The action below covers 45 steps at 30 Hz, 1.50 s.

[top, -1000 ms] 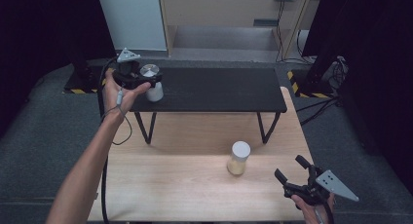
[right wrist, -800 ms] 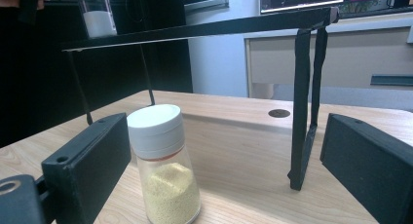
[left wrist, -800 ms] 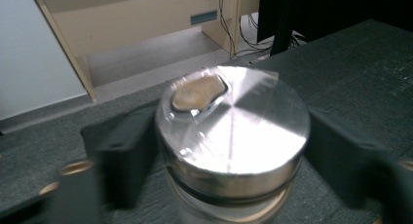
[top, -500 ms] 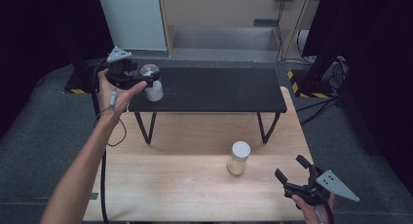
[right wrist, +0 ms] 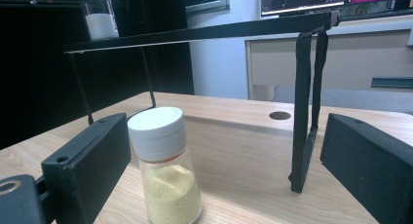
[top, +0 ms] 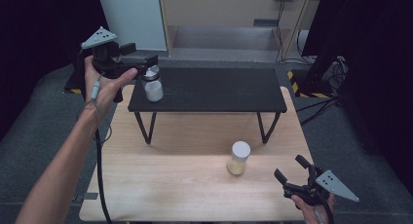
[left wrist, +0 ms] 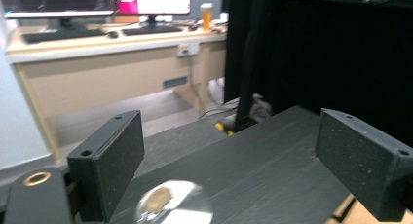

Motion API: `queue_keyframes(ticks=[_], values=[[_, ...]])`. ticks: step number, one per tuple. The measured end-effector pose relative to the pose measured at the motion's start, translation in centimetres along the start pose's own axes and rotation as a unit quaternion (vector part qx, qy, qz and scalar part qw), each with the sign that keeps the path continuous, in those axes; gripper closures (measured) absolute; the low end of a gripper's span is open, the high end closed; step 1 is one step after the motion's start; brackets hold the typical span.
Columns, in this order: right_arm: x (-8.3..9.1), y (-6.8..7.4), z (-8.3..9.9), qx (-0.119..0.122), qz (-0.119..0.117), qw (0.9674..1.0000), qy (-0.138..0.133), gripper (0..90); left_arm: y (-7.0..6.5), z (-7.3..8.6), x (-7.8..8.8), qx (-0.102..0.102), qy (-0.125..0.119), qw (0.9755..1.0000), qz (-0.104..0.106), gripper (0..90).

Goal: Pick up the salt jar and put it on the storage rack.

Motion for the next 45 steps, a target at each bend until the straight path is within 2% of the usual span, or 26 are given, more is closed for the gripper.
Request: queue_keyframes(ticks=[3, 7, 10, 15, 17, 19, 21, 22, 23, 24, 27, 28, 30, 33, 35, 36, 39, 41, 44, 45], values=[[0.0, 0.1, 0.0, 0.001, -0.001, 1.0, 0.0, 4.5, -0.3, -0.5, 0.7, -0.005, -0.011, 0.9998, 0.019, 9.2], [0.0, 0.1, 0.0, 0.001, -0.002, 1.0, 0.0, 4.5, -0.6, -1.0, 1.5, -0.009, -0.025, 0.9991, 0.034, 8.8], [0.0, 0.1, 0.0, 0.001, -0.002, 1.0, -0.001, 4.5, -0.6, -0.9, 2.0, -0.013, -0.038, 0.9979, 0.051, 8.7], [-0.1, 0.1, 0.0, 0.001, -0.003, 1.0, -0.001, 4.5, -0.3, -0.4, 2.8, -0.047, -0.051, 0.9939, 0.085, 8.7], [-0.1, 0.1, 0.0, 0.001, -0.004, 1.0, 0.0, 4.5, 0.1, 0.0, 3.0, -0.049, -0.064, 0.9899, 0.116, 8.7], [-0.1, 0.1, 0.0, 0.001, -0.004, 1.0, 0.0, 4.5, 0.3, 0.3, 3.2, -0.056, -0.069, 0.9866, 0.137, 8.7], [-0.1, 0.1, 0.0, -0.001, -0.004, 1.0, 0.002, 4.5, 0.7, 0.8, 3.5, -0.072, -0.068, 0.9804, 0.171, 9.0], [-0.2, 0.1, 0.0, 0.0, -0.005, 1.0, 0.001, 4.5, 0.7, 0.8, 3.5, -0.072, -0.068, 0.9804, 0.171, 9.1], [-0.2, 0.2, 0.0, 0.0, -0.005, 1.0, 0.001, 4.5, 0.8, 1.1, 3.5, -0.074, -0.069, 0.9785, 0.18, 9.0], [-0.2, 0.2, 0.0, 0.0, -0.006, 1.0, 0.001, 4.5, 1.0, 1.6, 3.6, -0.077, -0.07, 0.9751, 0.196, 9.0], [-0.2, 0.2, 0.0, -0.002, -0.006, 1.0, 0.001, 4.5, 1.2, 2.8, 3.9, -0.083, -0.078, 0.9688, 0.22, 8.5], [-0.2, 0.2, 0.1, -0.003, -0.007, 1.0, 0.001, 4.5, 1.3, 3.3, 4.0, -0.086, -0.083, 0.9659, 0.23, 8.5], [-0.2, 0.2, 0.0, -0.001, -0.008, 1.0, 0.001, 4.5, 1.3, 3.9, 4.2, -0.092, -0.083, 0.9632, 0.239, 8.5], [-0.3, 0.1, 0.1, -0.002, -0.009, 1.0, 0.003, 4.5, 1.3, 4.7, 4.5, -0.094, -0.082, 0.9612, 0.246, 8.5], [-0.4, 0.2, 0.1, -0.001, -0.01, 0.9999, 0.003, 4.4, 1.4, 5.3, 4.6, -0.093, -0.081, 0.9589, 0.255, 8.5], [-0.4, 0.2, 0.1, -0.001, -0.011, 0.9999, 0.003, 4.5, 1.4, 5.5, 4.7, -0.096, -0.081, 0.9588, 0.255, 8.5], [-0.4, 0.2, 0.1, 0.0, -0.011, 0.9999, 0.004, 4.5, 1.5, 6.5, 4.8, -0.084, -0.091, 0.9569, 0.263, 8.7], [-0.5, 0.2, 0.1, -0.001, -0.011, 0.9999, 0.004, 4.5, 1.5, 7.2, 4.7, -0.079, -0.094, 0.9546, 0.271, 9.4], [-0.5, 0.3, 0.1, -0.001, -0.012, 0.9999, 0.004, 4.5, 1.3, 7.8, 4.8, -0.081, -0.093, 0.9547, 0.271, 9.4], [-0.5, 0.3, 0.1, 0.0, -0.012, 0.9999, 0.004, 4.5, 1.2, 8.6, 4.7, -0.078, -0.095, 0.9536, 0.275, 9.5]])
Point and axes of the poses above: each handheld gripper's, and its own axes: x roughly backward along the jaws, z roughly out of its underside, y roughly to its left, the point moved 3 cm from there along -x, roughly forward along the jaws, and after that the axes turned 1 degree about y, right-handed, at the moved point
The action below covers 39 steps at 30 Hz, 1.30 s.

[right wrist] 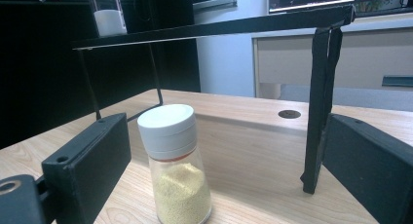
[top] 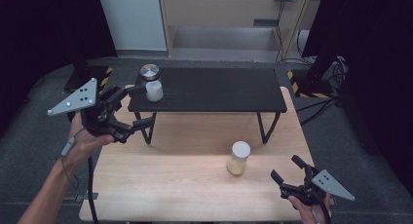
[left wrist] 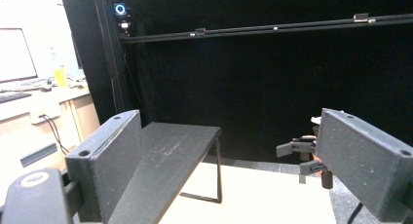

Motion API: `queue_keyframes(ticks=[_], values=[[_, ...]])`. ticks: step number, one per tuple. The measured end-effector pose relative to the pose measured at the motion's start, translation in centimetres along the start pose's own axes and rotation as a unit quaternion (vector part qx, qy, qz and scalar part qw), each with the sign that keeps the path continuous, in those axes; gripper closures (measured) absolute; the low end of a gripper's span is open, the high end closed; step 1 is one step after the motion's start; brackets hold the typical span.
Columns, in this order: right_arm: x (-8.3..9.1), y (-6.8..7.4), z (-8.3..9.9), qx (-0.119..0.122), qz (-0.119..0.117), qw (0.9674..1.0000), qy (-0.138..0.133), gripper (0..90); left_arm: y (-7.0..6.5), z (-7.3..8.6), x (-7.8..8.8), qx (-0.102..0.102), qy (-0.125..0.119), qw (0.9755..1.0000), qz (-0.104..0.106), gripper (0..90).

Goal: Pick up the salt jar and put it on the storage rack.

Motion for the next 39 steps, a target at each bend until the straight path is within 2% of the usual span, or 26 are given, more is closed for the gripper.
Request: queue_keyframes(ticks=[4, 10, 13, 17, 21, 23, 25, 27, 31, 36, 39], values=[[0.0, 0.0, 0.0, 0.0, 0.001, 1.0, 0.0, 4.5, -0.9, 1.2, 0.0, -0.011, 0.019, 0.9998, -0.002, 9.8], [0.1, 0.0, 0.0, 0.001, 0.0, 1.0, 0.0, 4.5, -2.2, 3.5, -0.1, -0.015, 0.034, 0.9993, -0.008, 9.7], [0.1, 0.0, 0.0, 0.001, 0.0, 1.0, 0.0, 4.5, -2.6, 4.8, -0.1, -0.006, 0.035, 0.9994, -0.007, 9.5], [0.1, 0.1, 0.0, 0.001, 0.0, 1.0, 0.0, 4.5, -3.0, 7.0, 0.2, 0.017, 0.021, 0.9995, -0.014, 9.5], [0.0, 0.1, 0.0, 0.001, 0.0, 1.0, 0.001, 4.5, -3.3, 8.6, 0.5, 0.026, 0.015, 0.9993, -0.023, 9.7], [0.1, 0.1, 0.0, 0.002, 0.0, 1.0, 0.001, 4.5, -3.6, 9.2, 0.7, 0.023, 0.019, 0.9991, -0.029, 9.7], [0.1, 0.1, 0.0, 0.001, 0.001, 1.0, 0.0, 4.5, -3.8, 9.8, 0.8, 0.029, 0.015, 0.999, -0.031, 9.8], [0.0, 0.1, 0.0, 0.002, 0.001, 1.0, 0.001, 4.5, -4.2, 10.3, 0.9, 0.023, 0.019, 0.9986, -0.043, 9.7], [0.0, 0.2, -0.1, 0.002, 0.0, 1.0, 0.001, 4.5, -4.7, 10.9, 1.0, 0.017, 0.028, 0.9981, -0.052, 9.8], [0.0, 0.1, 0.0, 0.001, 0.0, 1.0, 0.001, 4.5, -5.3, 11.9, 0.8, 0.013, 0.045, 0.9973, -0.058, 9.5], [0.0, 0.2, 0.0, 0.001, 0.0, 1.0, 0.002, 4.5, -5.5, 12.8, 0.6, 0.022, 0.04, 0.9974, -0.056, 9.6]])
Point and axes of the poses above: each handheld gripper's, and its own axes: x roughly backward along the jaws, z roughly out of its underside, y roughly to its left, the point moved 3 cm from there along -x, roughly forward along the jaws, and after that the axes turned 1 degree about y, right-handed, at the moved point
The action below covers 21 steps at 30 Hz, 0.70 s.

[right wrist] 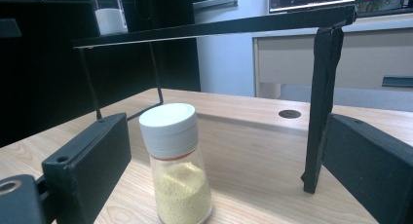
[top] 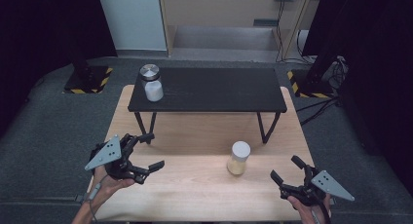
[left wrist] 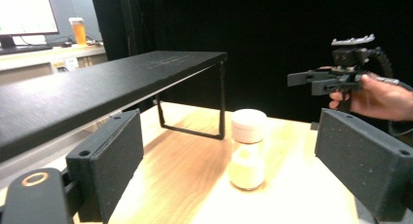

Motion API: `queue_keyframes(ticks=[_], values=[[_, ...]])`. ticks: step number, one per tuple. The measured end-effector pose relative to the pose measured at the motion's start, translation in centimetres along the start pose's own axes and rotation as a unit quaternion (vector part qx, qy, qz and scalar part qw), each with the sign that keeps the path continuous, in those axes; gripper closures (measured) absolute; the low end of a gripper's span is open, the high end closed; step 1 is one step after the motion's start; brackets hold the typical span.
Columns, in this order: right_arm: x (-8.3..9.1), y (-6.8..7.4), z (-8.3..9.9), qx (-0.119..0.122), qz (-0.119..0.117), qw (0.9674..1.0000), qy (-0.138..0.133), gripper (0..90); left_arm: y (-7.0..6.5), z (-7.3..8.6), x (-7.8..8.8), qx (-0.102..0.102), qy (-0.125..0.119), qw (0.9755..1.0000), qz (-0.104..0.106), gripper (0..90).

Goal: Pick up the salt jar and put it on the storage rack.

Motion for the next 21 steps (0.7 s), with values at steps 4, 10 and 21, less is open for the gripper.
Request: queue_keyframes(ticks=[4, 10, 21], values=[[0.0, 0.0, 0.0, 0.0, 0.0, 1.0, 0.001, 4.6, -0.3, 0.9, -0.3, 0.007, 0.0, 1.0, -0.005, 9.5], [0.0, 0.0, 0.0, 0.001, 0.0, 1.0, 0.001, 4.6, -1.3, 2.3, -0.5, 0.01, -0.001, 0.999, -0.043, 8.5], [0.0, 0.0, 0.0, 0.002, -0.001, 1.0, 0.001, 4.6, -3.0, 4.2, -0.5, 0.016, 0.003, 0.995, -0.099, 1.9]])
Point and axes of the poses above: each handheld gripper's, and its own axes: x roughly backward along the jaws, z roughly out of its underside, y roughly to its left, the point moved 3 cm from there along -x, roughly forward along the jaws, and after that the axes turned 1 degree about y, right-handed, at the moved point
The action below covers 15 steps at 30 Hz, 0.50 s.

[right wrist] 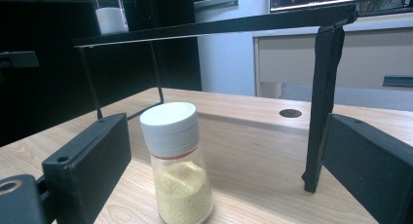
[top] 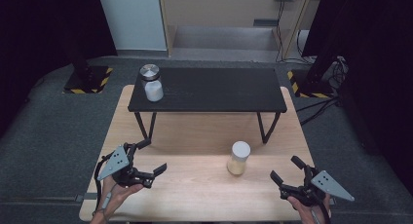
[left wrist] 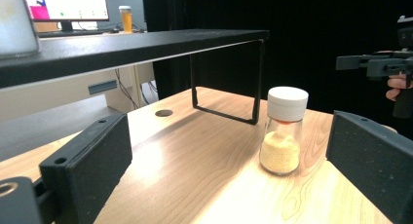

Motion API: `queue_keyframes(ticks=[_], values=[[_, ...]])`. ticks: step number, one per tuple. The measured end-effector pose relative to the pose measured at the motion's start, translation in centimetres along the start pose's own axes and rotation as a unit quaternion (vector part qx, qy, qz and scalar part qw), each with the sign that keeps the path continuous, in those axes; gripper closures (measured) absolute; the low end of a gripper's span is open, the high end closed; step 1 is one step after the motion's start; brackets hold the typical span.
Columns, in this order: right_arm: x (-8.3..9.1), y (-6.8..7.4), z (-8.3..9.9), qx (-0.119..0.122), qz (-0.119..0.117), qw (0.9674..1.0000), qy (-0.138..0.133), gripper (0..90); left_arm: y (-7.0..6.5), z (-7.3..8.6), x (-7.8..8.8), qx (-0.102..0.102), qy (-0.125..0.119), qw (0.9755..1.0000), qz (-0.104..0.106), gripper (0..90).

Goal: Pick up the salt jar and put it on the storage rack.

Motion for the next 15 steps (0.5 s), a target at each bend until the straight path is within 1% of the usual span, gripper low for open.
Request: queue_keyframes(ticks=[3, 4, 6, 8, 9, 12, 15], values=[[0.0, 0.0, 0.0, 0.0, 0.0, 1.0, 0.0, 4.6, -0.2, 0.3, 0.1, 0.004, -0.001, 1.0, -0.005, 2.0], [-0.1, 0.0, 0.0, -0.001, -0.001, 1.0, 0.001, 4.6, -0.3, 0.5, 0.3, 0.004, -0.002, 0.9999, -0.012, 1.9], [-0.1, 0.0, 0.0, 0.0, -0.001, 1.0, 0.001, 4.6, -0.3, 0.7, 0.6, 0.011, -0.006, 0.9998, -0.018, 2.1], [-0.1, 0.0, 0.0, 0.0, -0.001, 1.0, 0.001, 4.6, -0.3, 0.8, 0.7, 0.013, -0.009, 0.9997, -0.02, 2.1], [-0.1, 0.0, 0.0, 0.0, -0.001, 1.0, 0.001, 4.6, -0.3, 1.1, 1.0, 0.019, -0.013, 0.9994, -0.028, 2.3], [-0.1, 0.0, 0.0, 0.0, -0.001, 1.0, 0.001, 4.6, -0.2, 1.4, 1.4, 0.023, -0.018, 0.9988, -0.038, 2.3], [0.0, 0.0, 0.1, 0.001, -0.002, 1.0, 0.0, 4.5, -0.3, 1.6, 1.8, 0.022, -0.023, 0.9986, -0.042, 1.6]])
Point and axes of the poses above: each handheld gripper's, and its own axes: x roughly backward along the jaws, z roughly out of its underside, y roughly to its left, the point moved 3 cm from there along -x, roughly forward along the jaws, and after that the axes turned 1 degree about y, right-handed, at the moved point
